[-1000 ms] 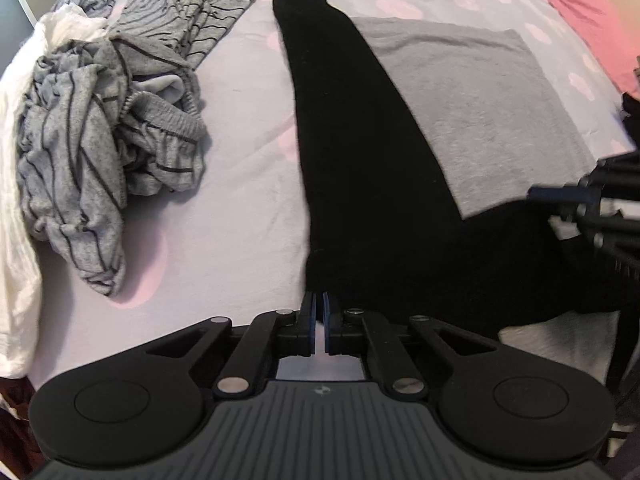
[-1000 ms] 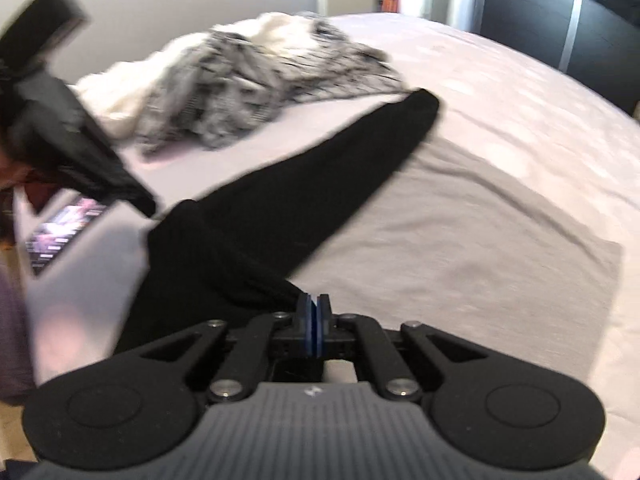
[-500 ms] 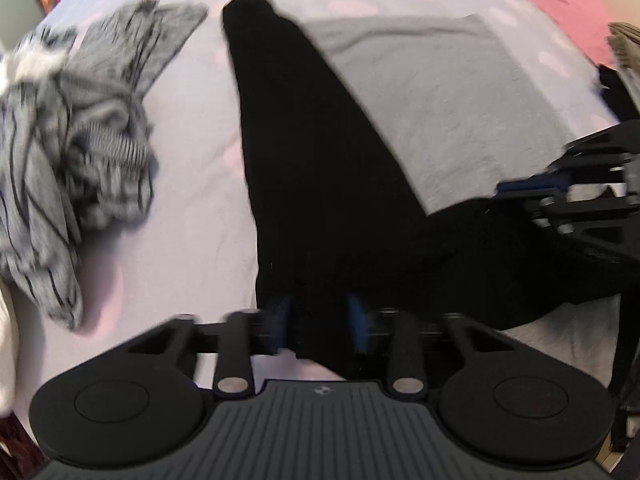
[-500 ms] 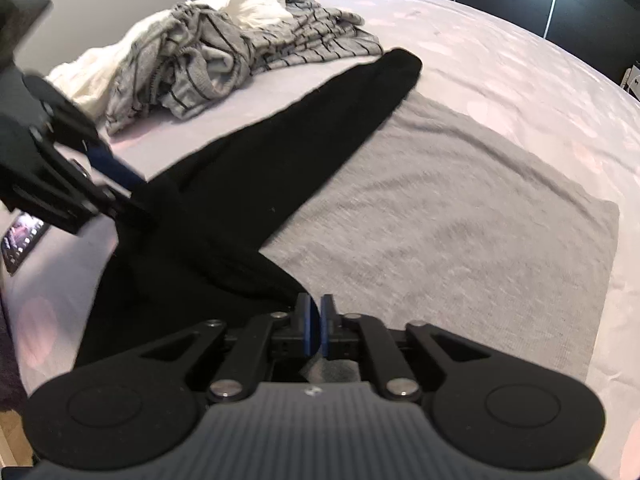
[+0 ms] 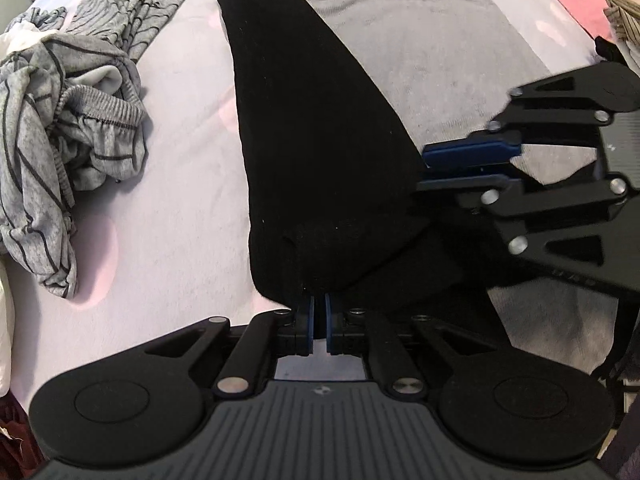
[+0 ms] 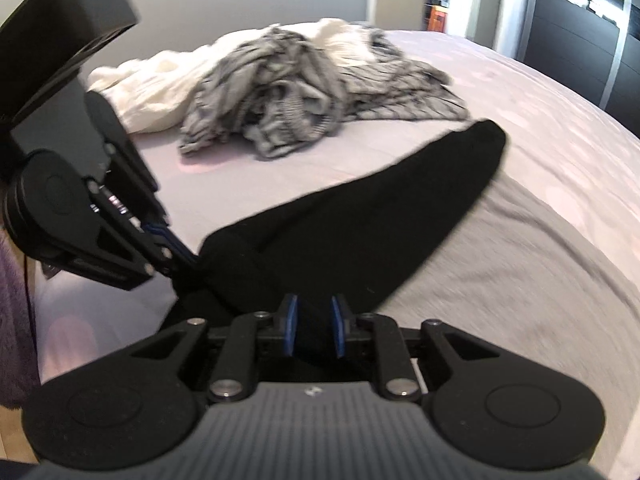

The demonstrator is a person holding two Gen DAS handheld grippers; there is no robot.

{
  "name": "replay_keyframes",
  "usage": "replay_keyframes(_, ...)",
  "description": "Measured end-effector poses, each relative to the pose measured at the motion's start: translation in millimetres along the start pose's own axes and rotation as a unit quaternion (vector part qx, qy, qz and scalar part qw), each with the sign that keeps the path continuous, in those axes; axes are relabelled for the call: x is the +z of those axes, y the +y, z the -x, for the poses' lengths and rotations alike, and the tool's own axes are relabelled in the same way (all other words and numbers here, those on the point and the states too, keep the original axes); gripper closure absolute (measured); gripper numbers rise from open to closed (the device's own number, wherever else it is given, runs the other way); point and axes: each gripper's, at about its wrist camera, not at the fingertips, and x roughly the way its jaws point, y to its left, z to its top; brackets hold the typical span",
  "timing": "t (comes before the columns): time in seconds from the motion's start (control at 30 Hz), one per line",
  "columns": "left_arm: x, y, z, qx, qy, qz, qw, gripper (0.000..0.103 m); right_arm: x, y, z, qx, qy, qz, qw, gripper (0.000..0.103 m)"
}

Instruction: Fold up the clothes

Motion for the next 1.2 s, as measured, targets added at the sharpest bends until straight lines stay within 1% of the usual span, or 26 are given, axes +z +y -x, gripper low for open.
replay_keyframes(0.17, -2.6, 0.6, -1.4, -0.007, 0.011, -0.014, 0.9998, 0.1, 1.5, 9.8, -10.9, 0.022, -0.004, 0.03, 0.999, 0.081)
replay_keyframes(0.23, -3.0, 2.7, -3.3, -0.009, 0.014, -0.012, 0.9998, 0.1, 2.6, 12.8, -17.2, 0.035, 0.002, 0.035, 0.999, 0.081)
replay_keyframes(0.37, -3.4, 0.3, -6.3, -0.011, 0.019, -0.021, 0.9995, 0.1, 1.5, 24.4, -28.9, 0.035, 0.015, 0.066, 0.997, 0.081)
replay_keyframes(0.4, -4.1, -0.2, -6.2, -0.011, 0.02, -0.024, 0.9995, 0.1, 0.9, 26.2, -29.6, 0.037, 0.014, 0.073, 0.997, 0.083)
replay_keyframes(0.43, -4.8, -0.2, -6.3, -0.011, 0.02, -0.024, 0.9995, 0.1, 0.9, 27.7, -29.6, 0.039, 0.014, 0.08, 0.996, 0.093)
replay_keyframes(0.47, -5.1, 1.1, -6.9, -0.012, 0.02, -0.02, 0.9995, 0.1, 1.7, 28.7, -28.4, 0.043, 0.012, 0.086, 0.995, 0.098)
replay_keyframes(0.5, -5.2, 2.7, -7.6, -0.013, 0.02, -0.016, 0.9996, 0.1, 2.9, 28.8, -25.0, 0.045, 0.004, 0.089, 0.995, 0.099)
replay_keyframes(0.53, -5.2, 4.4, -8.0, -0.014, 0.02, -0.012, 0.9996, 0.1, 4.9, 27.9, -19.0, 0.042, -0.014, 0.088, 0.995, 0.099)
replay_keyframes(0.57, -5.1, 5.8, -8.1, -0.015, 0.019, -0.009, 0.9997, 0.1, 7.3, 26.8, -10.9, 0.03, -0.04, 0.087, 0.995, 0.099)
replay_keyframes(0.63, -4.6, 6.4, -7.3, -0.015, 0.017, -0.007, 0.9997, 0.1, 12.0, 24.5, 4.5, -0.003, -0.088, 0.085, 0.993, 0.099)
replay_keyframes(0.67, -4.4, 6.1, -7.7, -0.014, 0.018, -0.008, 0.9997, 0.1, 13.2, 22.9, 7.8, -0.026, -0.096, 0.083, 0.992, 0.099)
replay_keyframes(0.7, -4.3, 5.9, -8.4, -0.014, 0.019, -0.008, 0.9997, 0.1, 14.0, 21.2, 10.1, -0.049, -0.1, 0.082, 0.99, 0.093)
replay_keyframes(0.73, -3.9, 6.2, -8.9, -0.014, 0.019, -0.007, 0.9997, 0.1, 14.7, 17.7, 9.4, -0.06, -0.092, 0.076, 0.991, 0.086)
replay_keyframes(0.77, -3.3, 6.8, -8.9, -0.015, 0.019, -0.005, 0.9997, 0.1, 14.3, 12.4, 7.1, -0.056, -0.08, 0.063, 0.993, 0.083)
replay_keyframes(0.83, -2.1, 9.3, -6.3, -0.023, 0.014, 0.002, 0.9996, 0.1, 11.8, 3.2, 3.4, -0.038, -0.063, 0.032, 0.997, 0.082)
replay_keyframes(0.9, -0.8, 13.6, -0.7, -0.04, 0.006, 0.011, 0.9991, 0.1, 10.4, -1.0, -0.7, -0.015, -0.047, 0.012, 0.999, 0.081)
replay_keyframes(0.97, 0.5, 19.1, 6.5, -0.062, -0.003, 0.022, 0.9978, 0.097, 8.2, 1.8, -2.0, 0.004, -0.043, 0.015, 0.999, 0.081)
replay_keyframes(1.0, 1.4, 22.7, 10.8, -0.07, -0.016, 0.032, 0.9969, 0.097, 7.7, 5.5, -2.6, 0.009, -0.042, 0.026, 0.999, 0.081)
replay_keyframes(1.07, 3.2, 29.3, 18.8, -0.085, -0.041, 0.051, 0.9942, 0.09, 6.2, 11.9, -6.0, 0.011, -0.036, 0.044, 0.998, 0.081)
replay_keyframes(1.13, 6.5, 30.0, 20.5, -0.086, -0.057, 0.054, 0.9932, 0.088, 5.5, 14.6, -11.5, 0.02, -0.028, 0.05, 0.998, 0.081)
replay_keyframes(1.2, 9.2, 26.8, 17.0, -0.084, -0.06, 0.049, 0.9935, 0.088, 4.4, 15.9, -17.4, 0.027, -0.02, 0.044, 0.998, 0.081)
